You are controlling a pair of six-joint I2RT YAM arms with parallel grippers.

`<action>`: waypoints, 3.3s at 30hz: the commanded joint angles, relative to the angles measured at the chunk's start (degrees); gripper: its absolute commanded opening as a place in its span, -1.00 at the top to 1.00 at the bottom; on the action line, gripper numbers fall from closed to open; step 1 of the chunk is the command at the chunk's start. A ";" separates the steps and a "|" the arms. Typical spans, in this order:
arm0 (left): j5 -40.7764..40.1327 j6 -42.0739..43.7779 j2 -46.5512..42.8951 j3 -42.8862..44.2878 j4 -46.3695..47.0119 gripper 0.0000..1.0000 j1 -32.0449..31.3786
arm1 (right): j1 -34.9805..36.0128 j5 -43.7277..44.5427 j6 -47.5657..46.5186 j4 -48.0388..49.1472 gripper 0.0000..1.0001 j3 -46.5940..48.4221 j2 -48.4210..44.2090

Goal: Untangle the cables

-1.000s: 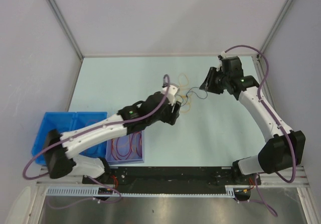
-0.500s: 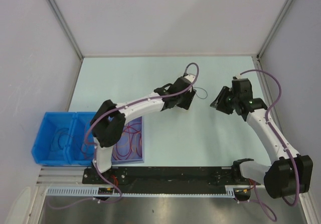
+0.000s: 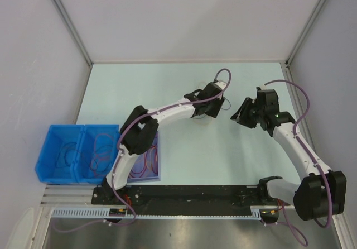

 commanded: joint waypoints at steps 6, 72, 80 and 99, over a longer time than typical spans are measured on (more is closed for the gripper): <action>-0.17 1.35 5.53 7.84 -2.64 -0.02 2.12 | 0.22 -2.19 -1.24 3.52 0.22 -2.18 -0.23; -9.74 -9.82 -55.28 -21.25 -7.47 0.99 14.69 | 6.89 3.00 2.45 4.66 0.33 -3.32 -6.48; -23.08 -8.23 -65.65 -22.14 -19.40 1.00 20.22 | 12.51 4.93 4.74 6.59 0.34 -3.32 -5.24; -46.65 -5.25 -80.60 -26.60 -33.06 0.99 37.88 | 25.08 5.98 7.64 9.15 0.35 -1.13 0.64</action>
